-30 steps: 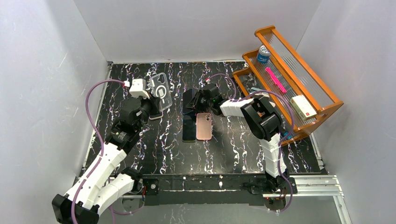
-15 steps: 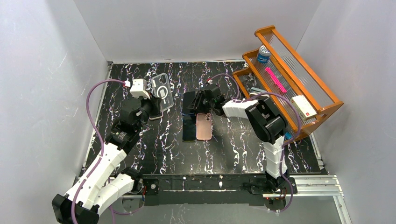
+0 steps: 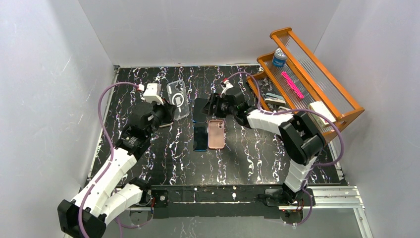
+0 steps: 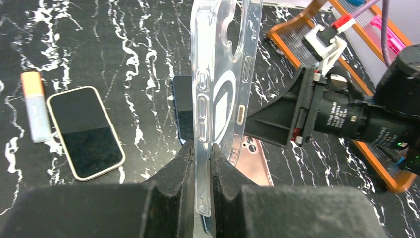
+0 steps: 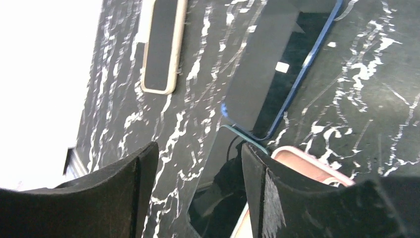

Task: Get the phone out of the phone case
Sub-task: Place the phone at the center of the board, then place the phone case at the center of the board.

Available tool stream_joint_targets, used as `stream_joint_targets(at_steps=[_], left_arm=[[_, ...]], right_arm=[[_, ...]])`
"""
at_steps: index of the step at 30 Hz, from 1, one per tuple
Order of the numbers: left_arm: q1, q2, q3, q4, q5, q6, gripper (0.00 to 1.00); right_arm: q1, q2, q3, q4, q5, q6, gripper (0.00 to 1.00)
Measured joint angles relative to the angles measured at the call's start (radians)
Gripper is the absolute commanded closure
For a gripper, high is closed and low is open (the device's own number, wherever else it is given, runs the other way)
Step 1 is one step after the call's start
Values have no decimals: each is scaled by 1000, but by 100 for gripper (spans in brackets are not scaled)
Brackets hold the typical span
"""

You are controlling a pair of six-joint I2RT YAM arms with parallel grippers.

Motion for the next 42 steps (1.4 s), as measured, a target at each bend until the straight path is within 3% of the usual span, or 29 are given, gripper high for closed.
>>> stream_joint_targets(at_steps=[9,17,21,26,29,35,42], left_arm=[[0,74,0,48,168,-34,100],[1,122,-1,92,267,-78,100],[2,135,-3,110,308,-101,100],[3,139,-11,133,338,-121,99],[8,146,-12,125,339,-122,85],[8,168,-11,75,286,-93,40],[9,164,30,-34,125,-33,17]], right_arm=[[0,-191,-142,179,-190,-104,30],[0,-243,-155,307,-322,-113,39],[0,-242,-155,317,-351,-112,56],[0,-235,-155,313,-355,-132,90],[0,-235,-152,291,-351,-155,99],[4,-230,-96,126,-270,-246,99],[-45,-137,63,-152,-104,-309,99]])
